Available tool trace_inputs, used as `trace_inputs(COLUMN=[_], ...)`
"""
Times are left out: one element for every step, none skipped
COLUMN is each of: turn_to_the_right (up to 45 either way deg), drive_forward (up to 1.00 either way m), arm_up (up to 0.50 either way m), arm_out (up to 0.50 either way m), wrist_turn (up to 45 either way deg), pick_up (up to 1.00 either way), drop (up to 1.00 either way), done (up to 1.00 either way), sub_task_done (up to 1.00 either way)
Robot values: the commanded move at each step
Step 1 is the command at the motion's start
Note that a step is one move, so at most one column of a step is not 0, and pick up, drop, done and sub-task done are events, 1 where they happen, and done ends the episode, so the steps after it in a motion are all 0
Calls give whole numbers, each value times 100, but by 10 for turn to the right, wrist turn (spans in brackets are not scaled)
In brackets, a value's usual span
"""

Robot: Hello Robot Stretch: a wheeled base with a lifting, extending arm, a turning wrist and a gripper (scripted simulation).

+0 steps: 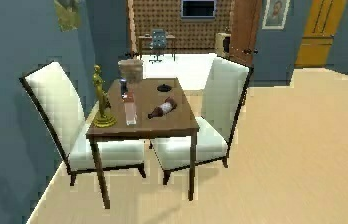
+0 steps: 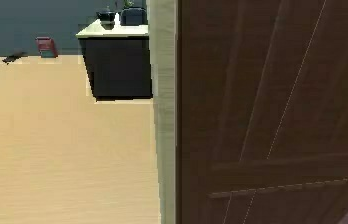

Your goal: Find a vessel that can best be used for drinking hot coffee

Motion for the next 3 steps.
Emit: trace_inputs(turn_to_the_right=[360, 0, 30], drive_forward=[0, 100, 0], arm_up=[0, 0, 0], arm_out=[0, 0, 0], wrist_turn=[0, 0, 0], pick_up=[0, 0, 0], drop=[0, 0, 0], done=[0, 0, 0], sub_task_done=[0, 0, 0])
